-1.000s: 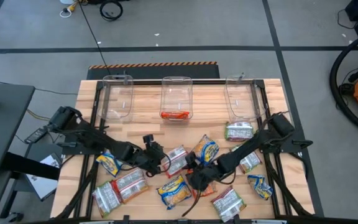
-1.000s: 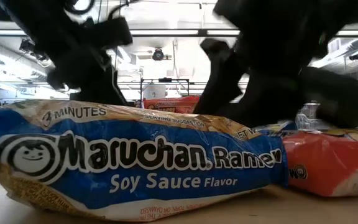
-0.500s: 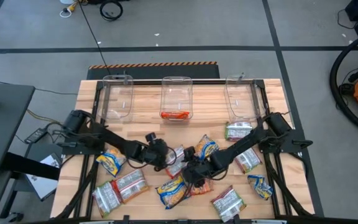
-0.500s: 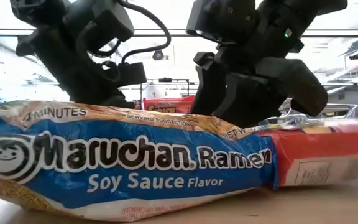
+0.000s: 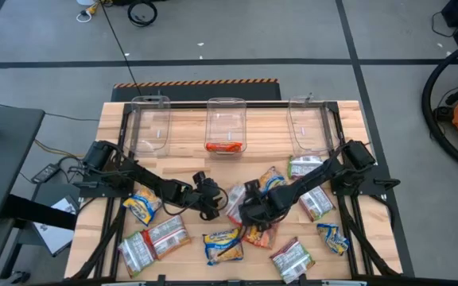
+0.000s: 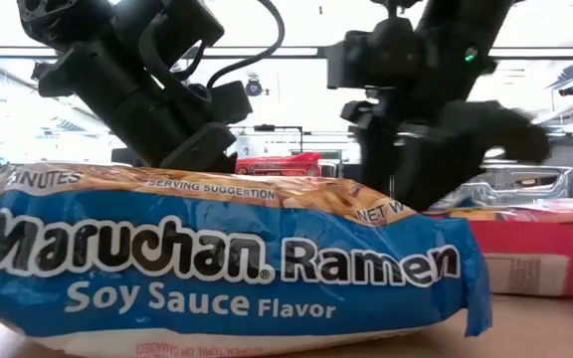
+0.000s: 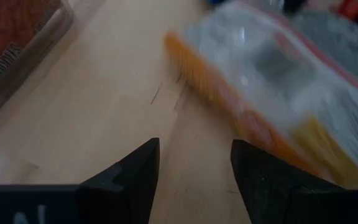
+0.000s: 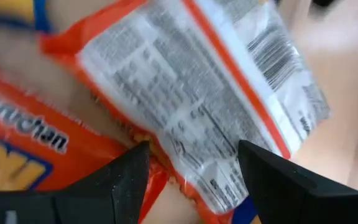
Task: Sort Maruchan noodles
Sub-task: Put the orange noodle pack into the middle transparent bin
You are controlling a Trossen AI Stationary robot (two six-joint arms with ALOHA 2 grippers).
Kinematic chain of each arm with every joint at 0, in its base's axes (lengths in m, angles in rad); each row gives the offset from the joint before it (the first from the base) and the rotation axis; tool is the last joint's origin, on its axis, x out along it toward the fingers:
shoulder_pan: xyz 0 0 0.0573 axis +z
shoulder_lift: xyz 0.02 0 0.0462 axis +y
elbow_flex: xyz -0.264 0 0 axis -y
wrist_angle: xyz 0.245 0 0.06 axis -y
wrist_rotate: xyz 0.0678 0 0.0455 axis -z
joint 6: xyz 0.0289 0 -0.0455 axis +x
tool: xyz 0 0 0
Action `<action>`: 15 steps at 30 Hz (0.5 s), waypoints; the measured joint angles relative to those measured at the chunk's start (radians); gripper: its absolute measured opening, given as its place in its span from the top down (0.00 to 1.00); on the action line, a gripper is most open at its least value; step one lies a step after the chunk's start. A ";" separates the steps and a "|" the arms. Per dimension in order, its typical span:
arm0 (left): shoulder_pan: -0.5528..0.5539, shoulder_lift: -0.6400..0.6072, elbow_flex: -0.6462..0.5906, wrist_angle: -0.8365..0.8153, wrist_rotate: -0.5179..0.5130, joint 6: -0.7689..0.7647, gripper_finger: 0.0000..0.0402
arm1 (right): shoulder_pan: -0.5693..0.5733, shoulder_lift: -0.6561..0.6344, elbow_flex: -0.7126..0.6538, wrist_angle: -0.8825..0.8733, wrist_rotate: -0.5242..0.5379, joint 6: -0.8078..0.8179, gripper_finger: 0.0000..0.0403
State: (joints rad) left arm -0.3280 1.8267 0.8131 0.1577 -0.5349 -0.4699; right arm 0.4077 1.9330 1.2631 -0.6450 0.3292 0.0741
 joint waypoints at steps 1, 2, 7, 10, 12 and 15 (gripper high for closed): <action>0.001 0.000 0.000 -0.003 -0.001 0.011 0.49 | 0.008 -0.004 0.010 -0.050 -0.021 0.027 0.38; 0.003 0.000 0.000 -0.009 -0.002 0.023 0.49 | 0.017 -0.009 0.019 -0.093 -0.047 0.053 0.38; 0.024 -0.001 0.000 -0.038 -0.007 0.036 0.49 | 0.059 -0.018 0.044 -0.141 -0.029 0.081 0.38; 0.033 -0.001 0.000 -0.034 -0.008 0.023 0.49 | 0.070 -0.018 0.045 -0.050 0.047 0.080 0.38; 0.035 -0.001 0.000 -0.028 -0.008 0.006 0.49 | 0.069 -0.012 0.046 0.007 0.050 0.088 0.38; 0.033 -0.002 0.000 -0.023 -0.008 -0.005 0.49 | 0.070 0.014 0.047 0.024 0.043 0.134 0.38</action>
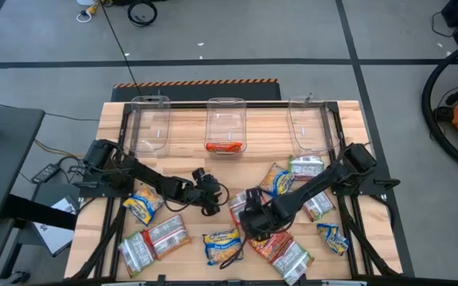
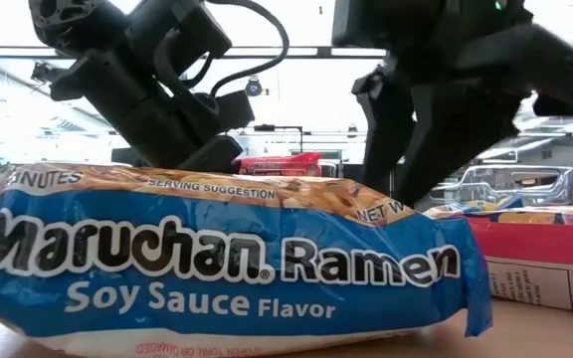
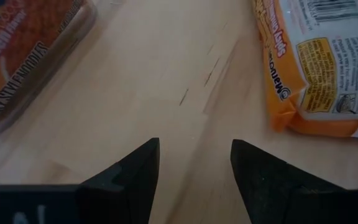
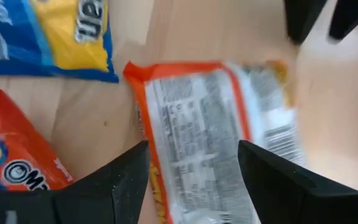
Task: Sort Maruchan noodles
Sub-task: Put the orange noodle pack into the middle transparent bin
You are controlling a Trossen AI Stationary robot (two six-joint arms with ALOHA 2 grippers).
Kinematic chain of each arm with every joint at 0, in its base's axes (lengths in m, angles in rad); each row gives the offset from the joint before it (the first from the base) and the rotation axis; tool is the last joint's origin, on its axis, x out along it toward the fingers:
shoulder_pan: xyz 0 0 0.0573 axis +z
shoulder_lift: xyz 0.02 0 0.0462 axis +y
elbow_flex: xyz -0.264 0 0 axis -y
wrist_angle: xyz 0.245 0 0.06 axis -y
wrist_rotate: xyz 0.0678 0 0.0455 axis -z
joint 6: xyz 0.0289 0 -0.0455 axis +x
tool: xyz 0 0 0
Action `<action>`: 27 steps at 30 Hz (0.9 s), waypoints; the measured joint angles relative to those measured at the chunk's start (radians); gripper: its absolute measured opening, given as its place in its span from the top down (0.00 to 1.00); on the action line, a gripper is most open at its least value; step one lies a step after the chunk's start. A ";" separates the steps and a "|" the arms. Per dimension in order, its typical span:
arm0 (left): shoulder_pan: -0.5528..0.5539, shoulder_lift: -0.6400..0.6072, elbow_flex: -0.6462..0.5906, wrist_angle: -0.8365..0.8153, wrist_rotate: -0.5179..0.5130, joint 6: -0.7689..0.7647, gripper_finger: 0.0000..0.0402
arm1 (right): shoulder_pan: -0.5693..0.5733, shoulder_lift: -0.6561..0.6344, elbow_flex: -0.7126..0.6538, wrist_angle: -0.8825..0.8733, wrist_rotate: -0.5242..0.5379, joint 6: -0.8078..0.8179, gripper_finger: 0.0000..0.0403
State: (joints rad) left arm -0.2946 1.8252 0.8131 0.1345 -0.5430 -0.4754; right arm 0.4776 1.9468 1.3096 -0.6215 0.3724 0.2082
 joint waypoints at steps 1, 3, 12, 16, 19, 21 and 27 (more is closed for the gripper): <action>-0.002 0.000 0.000 0.000 0.000 -0.008 0.49 | 0.000 0.015 0.000 -0.008 -0.001 0.024 0.38; -0.006 0.000 0.000 0.000 0.000 -0.011 0.49 | 0.000 0.044 0.000 -0.033 -0.001 0.052 0.38; -0.012 0.000 0.000 -0.007 0.006 -0.010 0.49 | -0.017 0.074 -0.001 -0.061 0.201 -0.001 0.40; -0.012 -0.001 0.000 -0.023 0.006 -0.010 0.49 | -0.029 0.067 -0.001 -0.076 0.181 -0.062 0.40; -0.013 -0.001 0.000 -0.029 0.006 -0.010 0.49 | -0.021 0.061 -0.001 -0.092 0.142 -0.068 0.40; -0.010 -0.001 0.000 -0.028 0.005 -0.009 0.49 | -0.016 0.056 -0.001 -0.101 0.132 -0.057 0.40; 0.019 -0.001 0.000 -0.023 -0.012 0.015 0.49 | -0.028 0.062 -0.044 -0.071 0.189 -0.062 0.41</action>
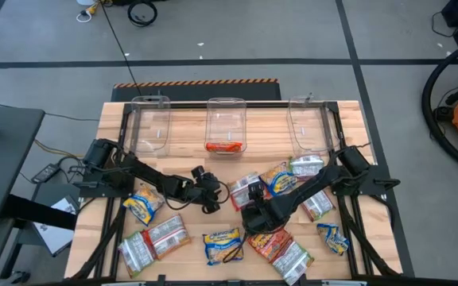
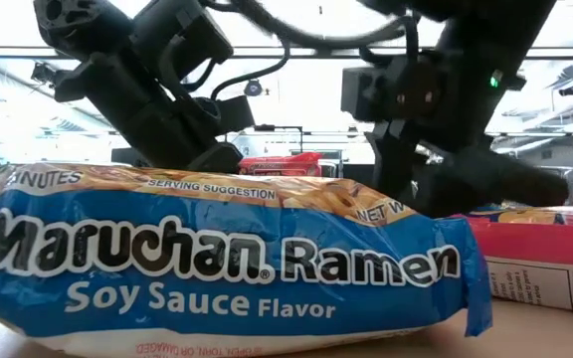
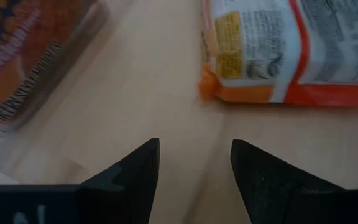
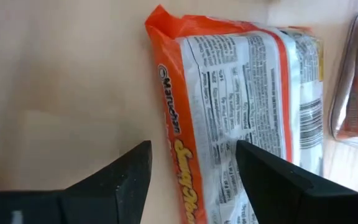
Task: Sort Maruchan noodles
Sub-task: Put the orange noodle pack into the middle transparent bin
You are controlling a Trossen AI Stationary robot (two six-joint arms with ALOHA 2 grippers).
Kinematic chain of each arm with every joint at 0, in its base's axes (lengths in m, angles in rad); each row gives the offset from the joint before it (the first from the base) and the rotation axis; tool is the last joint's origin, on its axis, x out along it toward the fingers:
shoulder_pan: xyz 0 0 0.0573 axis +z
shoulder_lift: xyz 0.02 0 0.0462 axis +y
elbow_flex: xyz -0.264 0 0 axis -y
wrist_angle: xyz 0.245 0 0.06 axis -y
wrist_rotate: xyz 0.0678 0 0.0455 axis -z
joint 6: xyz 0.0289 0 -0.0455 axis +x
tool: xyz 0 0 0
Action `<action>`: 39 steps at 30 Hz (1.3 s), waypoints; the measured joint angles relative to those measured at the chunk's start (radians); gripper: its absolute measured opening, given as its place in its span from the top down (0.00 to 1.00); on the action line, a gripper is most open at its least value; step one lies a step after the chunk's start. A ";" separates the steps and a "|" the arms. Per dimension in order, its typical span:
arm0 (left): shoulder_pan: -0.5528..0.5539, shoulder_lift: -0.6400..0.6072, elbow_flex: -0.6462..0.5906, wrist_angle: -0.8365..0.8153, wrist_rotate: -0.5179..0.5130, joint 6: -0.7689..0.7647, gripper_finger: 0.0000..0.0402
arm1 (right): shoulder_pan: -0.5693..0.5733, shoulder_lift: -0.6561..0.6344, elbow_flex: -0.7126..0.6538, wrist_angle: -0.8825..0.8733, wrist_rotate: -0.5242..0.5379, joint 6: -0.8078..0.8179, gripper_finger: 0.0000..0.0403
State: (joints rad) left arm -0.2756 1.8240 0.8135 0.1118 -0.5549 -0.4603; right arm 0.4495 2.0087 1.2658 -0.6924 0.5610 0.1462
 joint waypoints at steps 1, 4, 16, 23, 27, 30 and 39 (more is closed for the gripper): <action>0.001 0.000 0.000 0.001 -0.001 0.000 0.49 | -0.005 0.000 -0.012 0.010 0.006 -0.007 0.42; 0.000 -0.017 0.000 -0.002 0.010 0.001 0.49 | -0.015 -0.002 -0.026 0.009 0.032 -0.008 0.44; -0.035 -0.197 0.002 -0.021 0.005 0.061 0.49 | -0.049 -0.008 -0.013 0.031 0.036 0.014 0.93; -0.098 -0.312 0.001 -0.062 0.001 0.130 0.49 | -0.096 -0.076 0.156 -0.146 -0.235 0.067 0.99; -0.143 -0.394 0.001 -0.120 0.000 0.172 0.49 | -0.162 -0.133 0.270 -0.252 -0.351 0.046 0.98; -0.180 -0.466 0.001 -0.195 -0.002 0.179 0.49 | -0.230 -0.194 0.348 -0.281 -0.416 -0.008 0.99; -0.272 -0.571 0.001 -0.374 -0.058 0.107 0.49 | -0.541 -0.306 0.442 -0.177 -0.532 -0.135 0.99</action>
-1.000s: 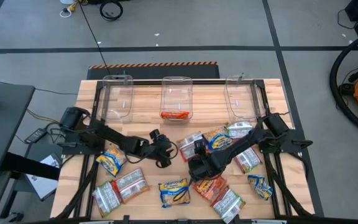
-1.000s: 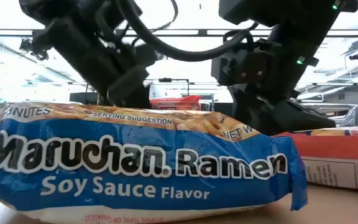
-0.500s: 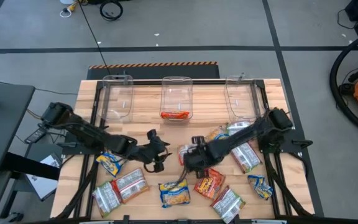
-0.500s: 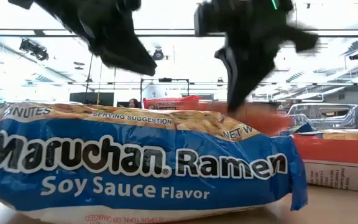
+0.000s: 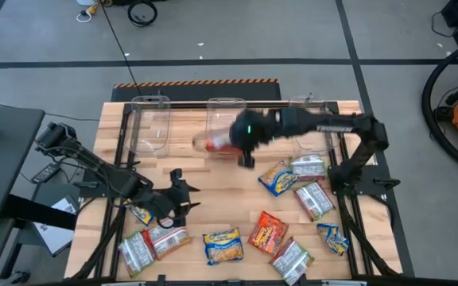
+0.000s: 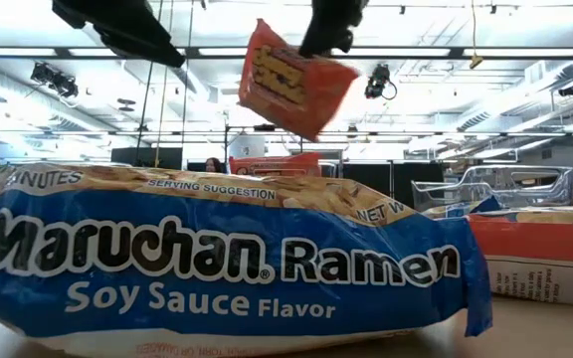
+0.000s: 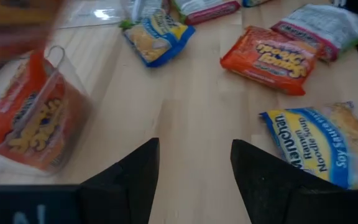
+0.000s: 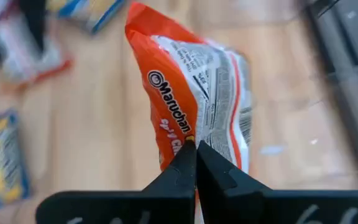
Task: Sort Maruchan noodles
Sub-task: Put the orange noodle pack into the middle transparent bin
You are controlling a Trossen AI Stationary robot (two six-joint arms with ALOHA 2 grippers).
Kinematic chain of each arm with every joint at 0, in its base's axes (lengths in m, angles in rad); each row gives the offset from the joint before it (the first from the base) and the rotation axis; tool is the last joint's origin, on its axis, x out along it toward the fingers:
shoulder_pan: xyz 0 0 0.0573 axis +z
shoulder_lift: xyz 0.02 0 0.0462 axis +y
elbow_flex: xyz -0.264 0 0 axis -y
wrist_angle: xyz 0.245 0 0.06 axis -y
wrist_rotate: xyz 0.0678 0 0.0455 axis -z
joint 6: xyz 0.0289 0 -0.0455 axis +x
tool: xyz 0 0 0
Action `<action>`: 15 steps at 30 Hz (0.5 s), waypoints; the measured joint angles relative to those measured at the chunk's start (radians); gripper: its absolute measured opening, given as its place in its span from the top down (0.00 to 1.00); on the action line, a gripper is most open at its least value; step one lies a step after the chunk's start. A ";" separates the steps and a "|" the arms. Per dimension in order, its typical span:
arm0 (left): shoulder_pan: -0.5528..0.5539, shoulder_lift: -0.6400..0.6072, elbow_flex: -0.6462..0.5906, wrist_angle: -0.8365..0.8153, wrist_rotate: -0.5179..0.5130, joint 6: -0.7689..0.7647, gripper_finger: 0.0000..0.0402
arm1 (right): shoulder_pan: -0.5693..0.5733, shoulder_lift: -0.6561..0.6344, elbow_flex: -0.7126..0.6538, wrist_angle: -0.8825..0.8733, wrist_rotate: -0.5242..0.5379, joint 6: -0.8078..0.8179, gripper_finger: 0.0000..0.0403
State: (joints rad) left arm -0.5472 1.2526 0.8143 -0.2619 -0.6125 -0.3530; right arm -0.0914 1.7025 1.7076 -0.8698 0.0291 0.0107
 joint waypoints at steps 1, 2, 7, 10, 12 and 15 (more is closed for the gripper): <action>-0.003 0.000 0.000 0.000 -0.006 0.002 0.49 | -0.036 0.001 0.000 0.025 -0.025 -0.013 0.99; -0.006 0.000 0.000 0.000 -0.009 0.004 0.49 | -0.071 0.006 0.000 0.046 -0.046 -0.026 0.99; 0.003 0.000 0.000 0.000 -0.022 0.009 0.49 | -0.214 0.066 0.000 0.107 -0.145 -0.085 0.99; 0.008 0.000 0.000 -0.001 -0.024 0.025 0.49 | -0.267 0.119 -0.001 0.104 -0.194 -0.105 0.99; 0.008 0.000 0.000 -0.002 -0.024 0.042 0.49 | -0.288 0.150 -0.001 0.083 -0.223 -0.119 0.99; 0.007 0.000 0.000 -0.001 -0.023 0.046 0.49 | -0.310 0.181 -0.002 0.034 -0.268 -0.135 0.99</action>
State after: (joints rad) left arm -0.5404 1.2526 0.8143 -0.2634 -0.6353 -0.3069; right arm -0.4010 1.8830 1.7058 -0.8355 -0.2385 -0.1240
